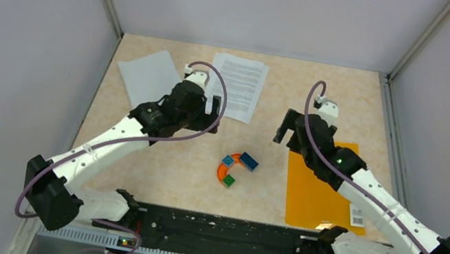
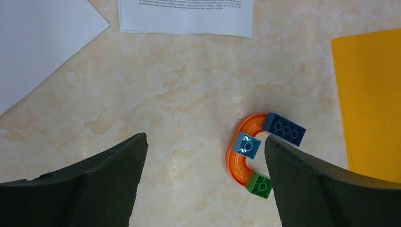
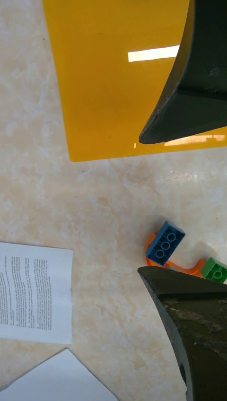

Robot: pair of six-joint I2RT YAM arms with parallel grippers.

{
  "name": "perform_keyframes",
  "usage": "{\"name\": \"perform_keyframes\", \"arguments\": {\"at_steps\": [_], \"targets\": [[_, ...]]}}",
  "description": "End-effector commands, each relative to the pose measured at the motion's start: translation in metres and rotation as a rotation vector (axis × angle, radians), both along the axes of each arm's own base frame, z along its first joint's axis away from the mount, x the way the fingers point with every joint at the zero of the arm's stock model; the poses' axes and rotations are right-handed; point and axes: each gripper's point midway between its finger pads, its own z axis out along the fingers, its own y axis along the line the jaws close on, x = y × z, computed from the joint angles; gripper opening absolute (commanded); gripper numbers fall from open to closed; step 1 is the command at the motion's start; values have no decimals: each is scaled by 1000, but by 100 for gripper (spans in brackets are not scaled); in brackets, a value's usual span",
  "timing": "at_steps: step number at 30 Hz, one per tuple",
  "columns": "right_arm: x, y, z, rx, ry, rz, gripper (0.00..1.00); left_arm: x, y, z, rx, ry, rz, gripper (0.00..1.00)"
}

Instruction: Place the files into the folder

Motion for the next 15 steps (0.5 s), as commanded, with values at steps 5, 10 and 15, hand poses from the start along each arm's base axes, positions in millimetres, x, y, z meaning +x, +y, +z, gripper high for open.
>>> {"name": "perform_keyframes", "arguments": {"at_steps": [5, 10, 15], "targets": [[2, -13, 40, 10, -80, -41, 99, -19, -83, -1, -130, 32, -151, 98], [-4, -23, 52, 19, -101, -66, 99, -45, -142, -21, -159, 88, -266, 98], [-12, -37, 66, 22, -125, -97, 99, -75, -200, -43, -163, 171, -390, 98]]}}
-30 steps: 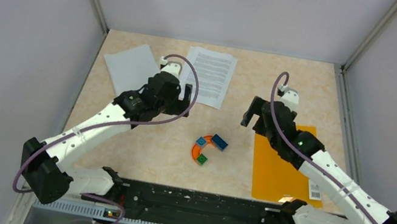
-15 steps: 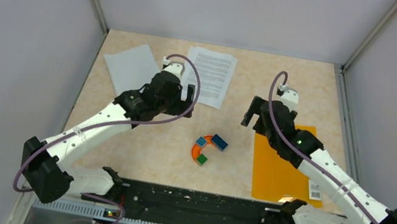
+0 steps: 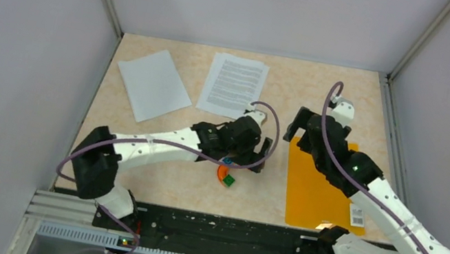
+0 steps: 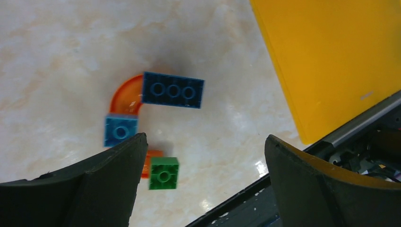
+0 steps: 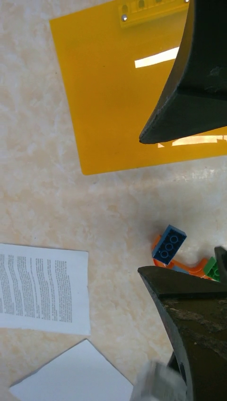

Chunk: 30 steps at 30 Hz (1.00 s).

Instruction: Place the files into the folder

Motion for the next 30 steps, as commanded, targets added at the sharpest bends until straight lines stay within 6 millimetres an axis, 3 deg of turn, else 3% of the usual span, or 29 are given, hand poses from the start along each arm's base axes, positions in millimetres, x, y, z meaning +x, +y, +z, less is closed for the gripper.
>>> {"name": "perform_keyframes", "arguments": {"at_steps": [1, 6, 10, 18, 30], "targets": [[-4, -18, 35, 29, -78, -55, 99, -15, -63, 15, -113, 36, -84, 98], [-11, -26, 37, 37, -83, -72, 99, -28, -86, -20, -94, 125, -115, 98], [-15, -31, 33, 25, -72, -81, 99, -30, -81, -45, -40, 175, -79, 98], [-18, -34, 27, 13, -64, -86, 99, -15, -55, -77, 39, 179, 15, 98], [-17, -35, 18, -3, -46, -91, 99, 10, 5, -108, 102, 222, 180, 98]]}}
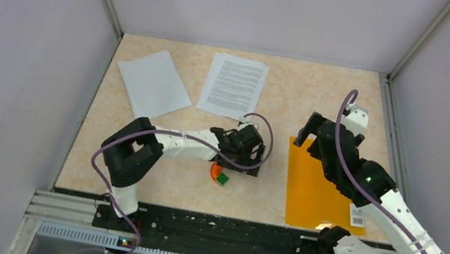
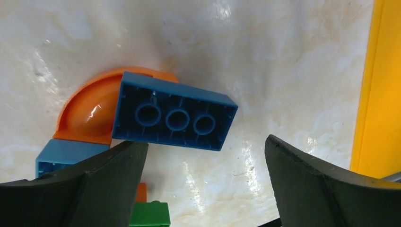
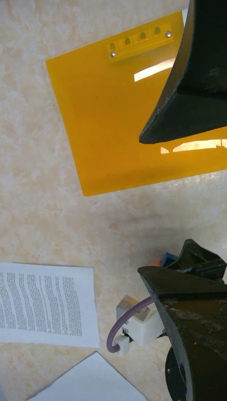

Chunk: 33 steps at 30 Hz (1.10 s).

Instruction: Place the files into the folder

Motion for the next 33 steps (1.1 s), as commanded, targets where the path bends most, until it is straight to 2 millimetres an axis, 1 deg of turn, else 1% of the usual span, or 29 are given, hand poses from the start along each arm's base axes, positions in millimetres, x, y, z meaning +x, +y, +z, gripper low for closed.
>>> {"name": "perform_keyframes", "arguments": {"at_steps": [1, 3, 7, 8, 14, 21, 23, 27, 33], "targets": [[1, -2, 1, 7, -11, -16, 99, 14, 22, -4, 6, -14, 81, 98], [1, -2, 0, 4, -8, -16, 99, 18, 37, -7, 19, -12, 119, 98], [2, -1, -1, -1, -3, -15, 99, 26, 73, -12, 36, -5, 209, 98], [2, -1, -2, -2, -2, -16, 99, 29, 87, -15, 44, 1, 240, 98], [5, 2, -6, -17, 6, -8, 99, 38, 149, -16, 69, 7, 390, 98], [12, 13, -9, -35, 20, 32, 99, 46, 224, -16, 98, 28, 600, 98], [15, 17, -10, -42, 23, 44, 99, 47, 248, -17, 101, 43, 672, 98], [19, 24, -14, -43, 35, 64, 99, 44, 289, -18, 98, 70, 805, 98], [24, 35, -22, -38, 47, 97, 99, 39, 354, -13, 95, 87, 1029, 98]]}}
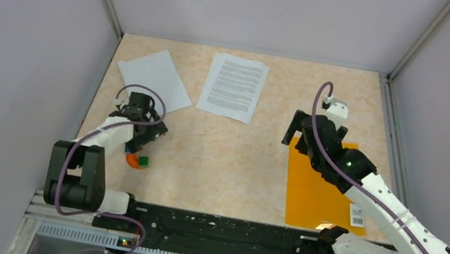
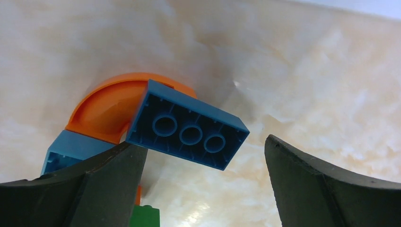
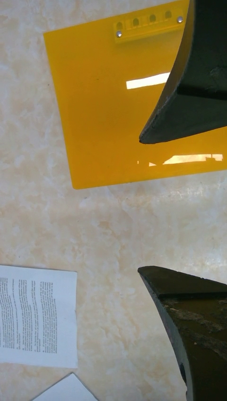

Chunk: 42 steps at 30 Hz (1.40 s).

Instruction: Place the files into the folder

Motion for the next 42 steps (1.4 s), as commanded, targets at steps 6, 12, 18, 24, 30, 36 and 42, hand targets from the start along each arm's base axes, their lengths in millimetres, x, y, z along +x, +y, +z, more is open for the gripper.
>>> {"name": "perform_keyframes", "arguments": {"at_steps": [6, 12, 18, 24, 30, 36, 42], "targets": [[10, 17, 4, 35, -22, 53, 99, -22, 77, 4, 5, 28, 278, 98], [13, 16, -2, 15, -14, 58, 99, -3, 94, 35, 60, -30, 311, 98], [18, 7, -7, 3, -3, 35, 99, 15, 89, 76, 43, -117, 281, 98], [22, 6, -13, 28, 15, 28, 99, 22, 70, 111, 74, -189, 170, 98], [29, 7, -18, 71, 28, 3, 99, 46, 6, 147, 54, -272, -99, 98], [31, -48, -35, 48, 67, -203, 99, 52, -128, 151, -59, -278, -469, 98], [26, -141, -70, 122, 122, -502, 99, 34, -223, 120, -209, -215, -680, 98]]}}
